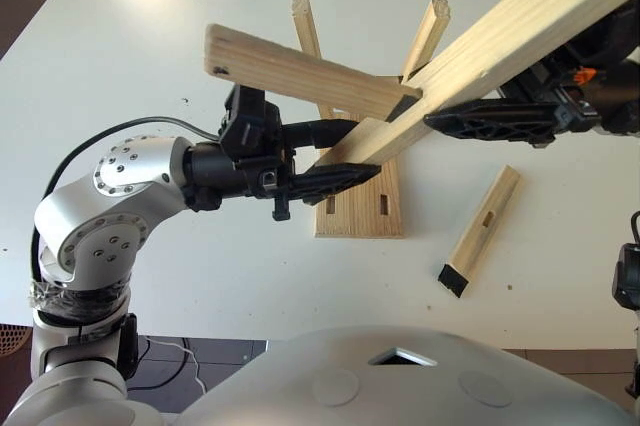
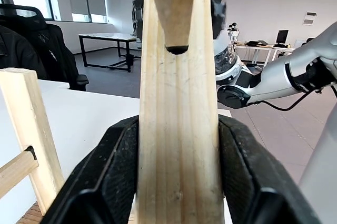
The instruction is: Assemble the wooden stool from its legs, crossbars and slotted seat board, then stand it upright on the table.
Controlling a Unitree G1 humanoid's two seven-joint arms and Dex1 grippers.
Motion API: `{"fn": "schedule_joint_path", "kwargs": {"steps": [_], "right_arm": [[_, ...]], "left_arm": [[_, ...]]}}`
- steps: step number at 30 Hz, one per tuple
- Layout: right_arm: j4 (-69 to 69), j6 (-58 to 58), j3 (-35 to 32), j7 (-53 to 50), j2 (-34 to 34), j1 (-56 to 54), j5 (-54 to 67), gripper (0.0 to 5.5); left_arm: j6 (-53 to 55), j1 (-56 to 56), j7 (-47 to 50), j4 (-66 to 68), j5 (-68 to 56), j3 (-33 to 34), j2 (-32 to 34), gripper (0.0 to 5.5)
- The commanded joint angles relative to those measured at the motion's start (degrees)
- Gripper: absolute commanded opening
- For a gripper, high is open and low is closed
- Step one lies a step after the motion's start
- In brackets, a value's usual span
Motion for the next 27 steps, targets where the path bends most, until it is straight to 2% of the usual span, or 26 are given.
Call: {"fn": "schedule_joint_path", "kwargs": {"steps": [1, 4, 5, 11, 13, 21, 27], "right_arm": [[-1.5, -1.1, 0.8, 1.2, -0.1, 0.4, -2.1, 2.02], [-1.7, -2.1, 1.4, 1.7, -0.3, 1.0, -4.2, 2.02], [-1.7, -2.3, 1.4, 1.7, -0.2, 1.0, -4.4, 2.02], [0.5, -3.7, -0.5, -1.0, 1.3, -1.6, -5.3, 2.02], [1.1, -4.1, -0.9, -1.2, 1.2, -2.0, -6.0, 2.02], [4.1, -7.2, -1.0, 0.9, -0.8, -3.5, -11.6, 2.02], [2.2, -16.6, 4.4, 10.5, -7.1, 6.3, -25.3, 2.02]], "left_arm": [[0.5, -0.5, 0.6, 0.4, 0.0, -0.2, 0.4, 2.03], [1.9, -1.5, 3.2, 2.0, -1.3, 0.5, 0.0, 2.03], [2.1, -1.9, 3.7, 2.5, -1.0, 0.5, -0.2, 2.40], [-0.1, 0.7, 3.1, 5.4, 5.5, -1.0, -0.2, 3.42], [-1.0, 2.7, 1.4, 7.2, 7.4, -1.1, 0.2, 3.61], [-7.7, 11.5, -2.1, 15.7, 17.7, 0.8, 0.5, 3.61], [-11.0, 15.6, -3.3, 17.0, 21.9, 2.6, 0.6, 3.61]]}}
